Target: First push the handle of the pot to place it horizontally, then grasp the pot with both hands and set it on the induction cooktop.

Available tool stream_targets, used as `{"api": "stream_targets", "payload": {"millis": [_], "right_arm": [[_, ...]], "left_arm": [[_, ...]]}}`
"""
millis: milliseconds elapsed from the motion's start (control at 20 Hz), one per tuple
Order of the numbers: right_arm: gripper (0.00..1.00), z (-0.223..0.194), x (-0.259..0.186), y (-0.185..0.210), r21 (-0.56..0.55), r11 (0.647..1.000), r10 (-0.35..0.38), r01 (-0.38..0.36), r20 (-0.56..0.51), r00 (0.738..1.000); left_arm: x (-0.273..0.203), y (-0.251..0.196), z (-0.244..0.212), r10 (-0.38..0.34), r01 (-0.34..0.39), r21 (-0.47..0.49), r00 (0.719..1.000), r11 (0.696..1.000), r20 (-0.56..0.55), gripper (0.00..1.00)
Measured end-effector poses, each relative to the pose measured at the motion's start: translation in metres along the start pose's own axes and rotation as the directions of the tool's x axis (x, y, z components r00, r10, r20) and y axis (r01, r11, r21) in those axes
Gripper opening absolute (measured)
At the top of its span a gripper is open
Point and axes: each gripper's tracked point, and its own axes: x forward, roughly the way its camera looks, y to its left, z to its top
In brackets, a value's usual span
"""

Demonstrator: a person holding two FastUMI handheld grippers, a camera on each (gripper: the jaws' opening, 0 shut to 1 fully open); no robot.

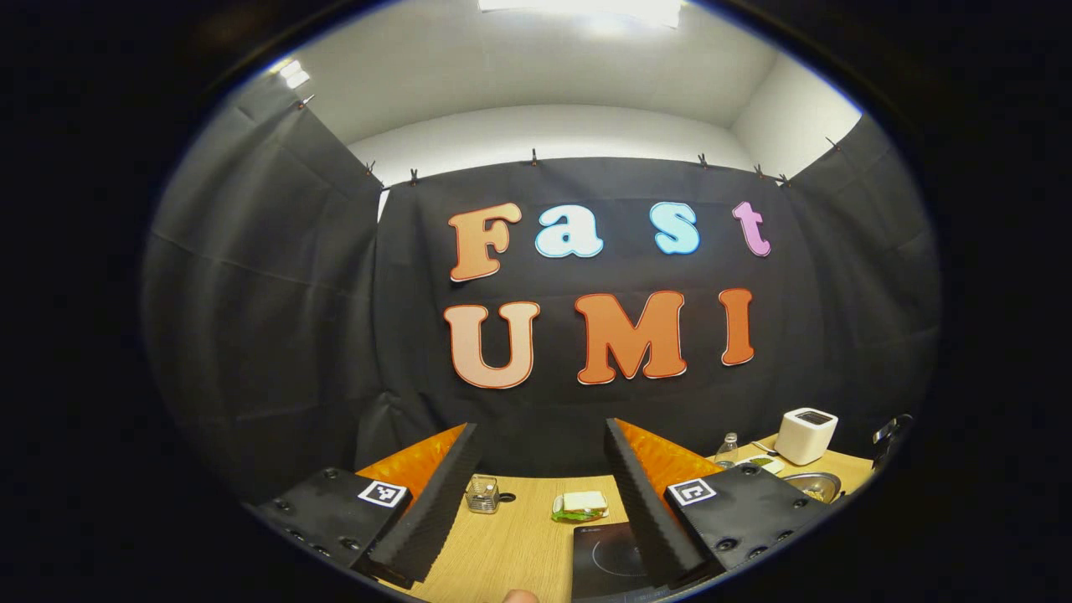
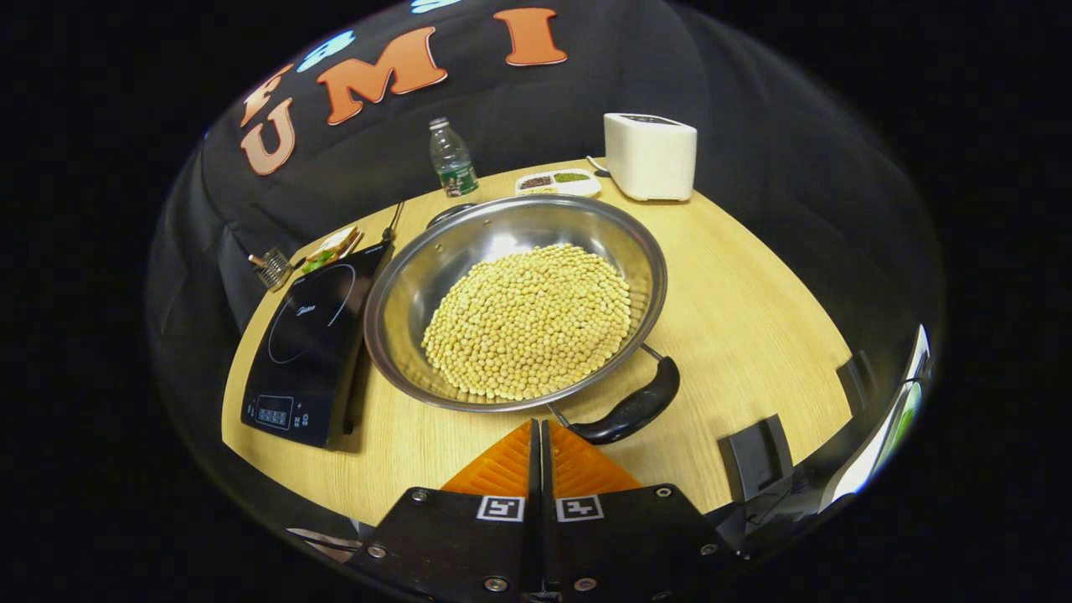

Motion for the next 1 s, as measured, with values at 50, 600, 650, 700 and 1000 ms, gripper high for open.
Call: {"api": "stream_targets", "payload": {"millis": [50,600,650,700,1000], "right_arm": [[0.00,0.003,0.001,-0.004,0.007,1.000,-0.007,0.007,0.003,1.000],[0.00,0.030,0.018,-0.047,0.064,0.996,-0.059,0.058,0.012,0.998],[0.00,0.034,0.020,-0.051,0.067,0.996,-0.064,0.063,0.011,0.998],[0.00,0.036,0.021,-0.055,0.070,0.995,-0.067,0.066,0.010,0.998],[0.00,0.053,0.034,-0.074,0.092,0.992,-0.090,0.089,0.009,0.996]], "left_arm": [[0.002,-0.001,0.000,-0.001,0.001,0.001,1.000,1.000,-0.001,0.97],[0.030,-0.023,-0.010,-0.011,0.011,-0.004,1.000,1.000,-0.025,0.96],[0.032,-0.026,-0.011,-0.011,0.011,-0.003,1.000,1.000,-0.025,0.96],[0.035,-0.028,-0.011,-0.013,0.013,-0.004,1.000,1.000,-0.026,0.98],[0.053,-0.045,-0.013,-0.025,0.025,-0.001,0.999,1.000,-0.031,0.99]]}}
